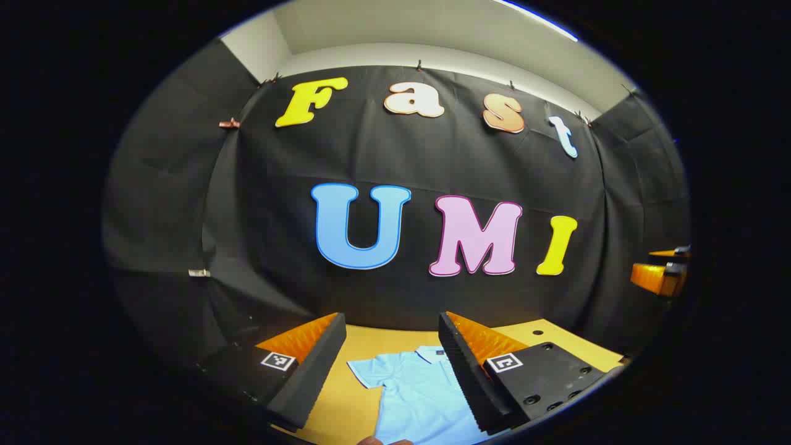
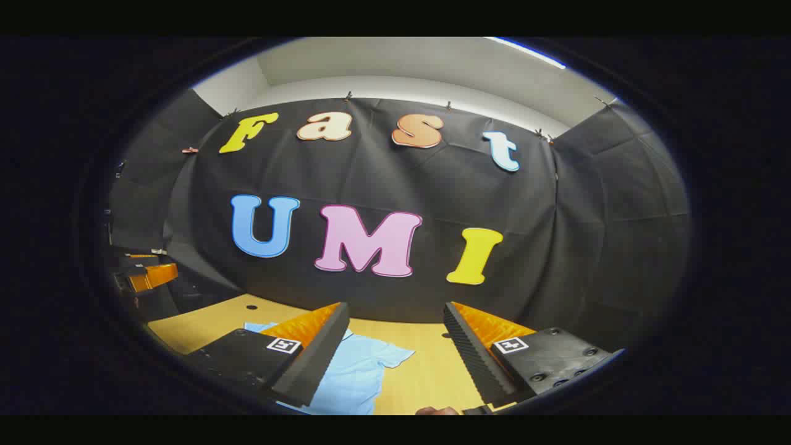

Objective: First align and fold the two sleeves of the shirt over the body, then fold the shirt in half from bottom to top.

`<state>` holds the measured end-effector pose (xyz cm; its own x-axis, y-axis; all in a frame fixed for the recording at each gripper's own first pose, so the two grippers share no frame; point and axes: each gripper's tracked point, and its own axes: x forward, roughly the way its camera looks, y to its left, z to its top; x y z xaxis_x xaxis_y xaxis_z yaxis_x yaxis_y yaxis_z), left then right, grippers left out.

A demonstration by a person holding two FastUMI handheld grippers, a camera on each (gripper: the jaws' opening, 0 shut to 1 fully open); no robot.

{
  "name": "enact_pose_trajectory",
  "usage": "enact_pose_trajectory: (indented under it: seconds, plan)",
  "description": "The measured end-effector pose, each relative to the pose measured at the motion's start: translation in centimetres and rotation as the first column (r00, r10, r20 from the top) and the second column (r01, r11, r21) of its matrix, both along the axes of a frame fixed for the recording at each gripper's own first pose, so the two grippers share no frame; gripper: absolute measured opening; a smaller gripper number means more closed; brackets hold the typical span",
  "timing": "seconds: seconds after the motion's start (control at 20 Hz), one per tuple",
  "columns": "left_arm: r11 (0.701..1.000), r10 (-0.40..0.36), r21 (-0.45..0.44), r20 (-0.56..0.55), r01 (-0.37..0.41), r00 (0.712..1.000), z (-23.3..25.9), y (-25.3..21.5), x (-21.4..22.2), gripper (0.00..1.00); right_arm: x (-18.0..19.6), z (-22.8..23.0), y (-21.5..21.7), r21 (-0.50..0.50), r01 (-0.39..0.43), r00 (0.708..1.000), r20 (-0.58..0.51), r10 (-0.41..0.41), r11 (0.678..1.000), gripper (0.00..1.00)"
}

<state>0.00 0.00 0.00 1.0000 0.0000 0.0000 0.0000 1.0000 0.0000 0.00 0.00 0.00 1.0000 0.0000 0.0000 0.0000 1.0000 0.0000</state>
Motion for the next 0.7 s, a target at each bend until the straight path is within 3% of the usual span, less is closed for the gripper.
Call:
enact_pose_trajectory:
  seconds: [0.2,0.7]
  plan:
    - [0.999,-0.037,0.0,0.007,0.037,0.999,0.5,-1.3,0.1,0.96,0.1,-0.7,-0.4,0.002,0.008,1.0,-0.024,-0.008,1.0,0.97]
    - [0.999,-0.027,0.024,0.011,0.027,1.0,1.1,-1.6,-0.9,0.96,-0.5,-0.8,-0.2,0.011,-0.013,0.999,-0.04,0.013,1.0,0.97]
